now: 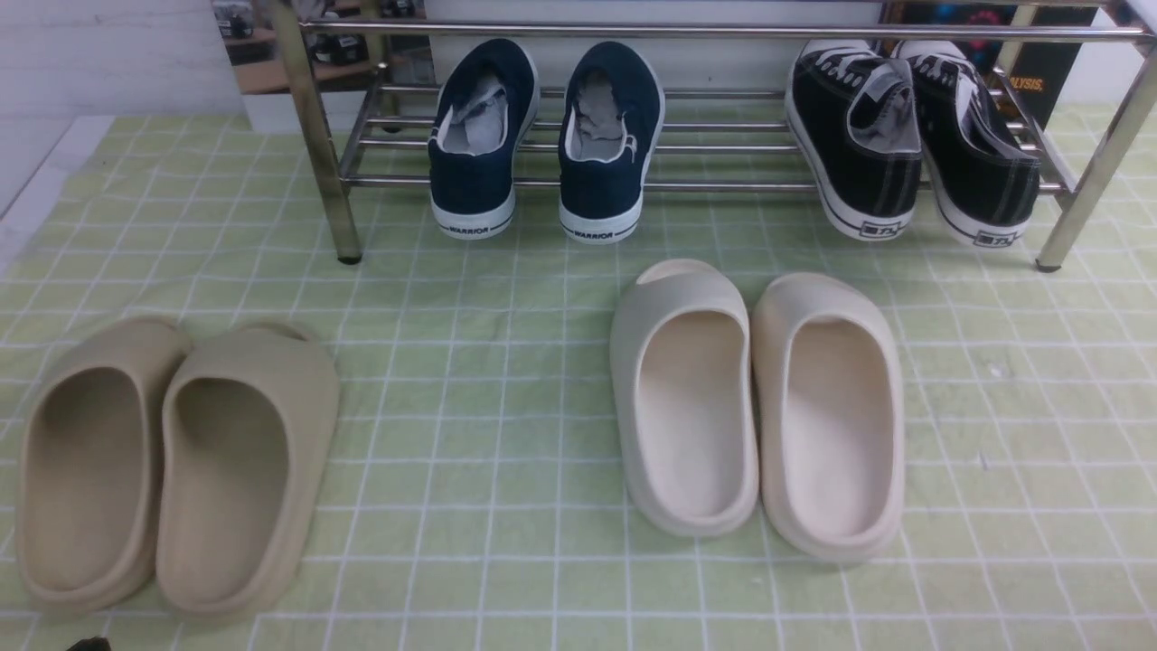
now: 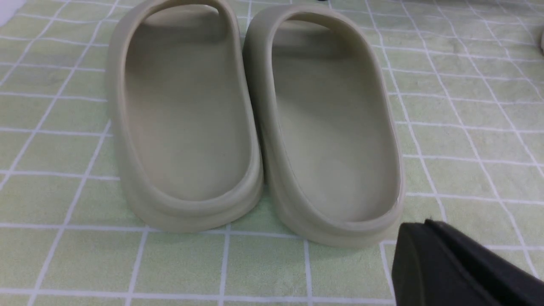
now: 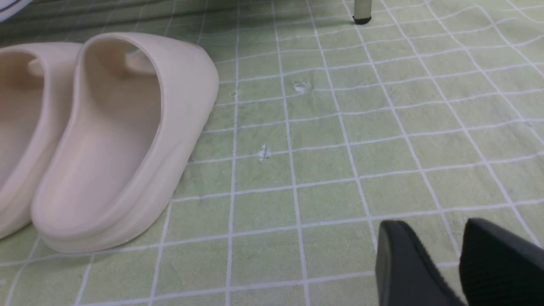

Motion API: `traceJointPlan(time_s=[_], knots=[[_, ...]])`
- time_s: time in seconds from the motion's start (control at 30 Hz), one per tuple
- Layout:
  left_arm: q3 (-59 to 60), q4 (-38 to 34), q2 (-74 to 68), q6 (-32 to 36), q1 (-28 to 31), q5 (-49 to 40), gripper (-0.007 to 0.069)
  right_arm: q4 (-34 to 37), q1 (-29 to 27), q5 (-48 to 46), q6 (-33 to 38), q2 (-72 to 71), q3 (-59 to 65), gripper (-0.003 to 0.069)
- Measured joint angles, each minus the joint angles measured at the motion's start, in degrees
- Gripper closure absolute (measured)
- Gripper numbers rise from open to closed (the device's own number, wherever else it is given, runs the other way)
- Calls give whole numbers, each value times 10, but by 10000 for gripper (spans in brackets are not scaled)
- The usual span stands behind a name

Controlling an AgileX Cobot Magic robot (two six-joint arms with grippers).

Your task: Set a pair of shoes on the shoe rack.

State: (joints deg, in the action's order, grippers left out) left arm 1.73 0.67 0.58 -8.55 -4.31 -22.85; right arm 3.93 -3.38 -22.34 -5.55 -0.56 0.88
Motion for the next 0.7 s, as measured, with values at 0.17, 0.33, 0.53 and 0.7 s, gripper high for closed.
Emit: traceJointPlan(time_s=[0.17, 0.33, 0.53, 0.7], knots=[[0, 0, 0, 0, 0, 0, 631, 0, 0, 0, 0, 0, 0, 420], [0, 0, 0, 0, 0, 0, 630, 0, 0, 0, 0, 0, 0, 420], [0, 0, 0, 0, 0, 0, 627, 0, 0, 0, 0, 0, 0, 420], [0, 0, 0, 0, 0, 0, 622, 0, 0, 0, 0, 0, 0, 420]])
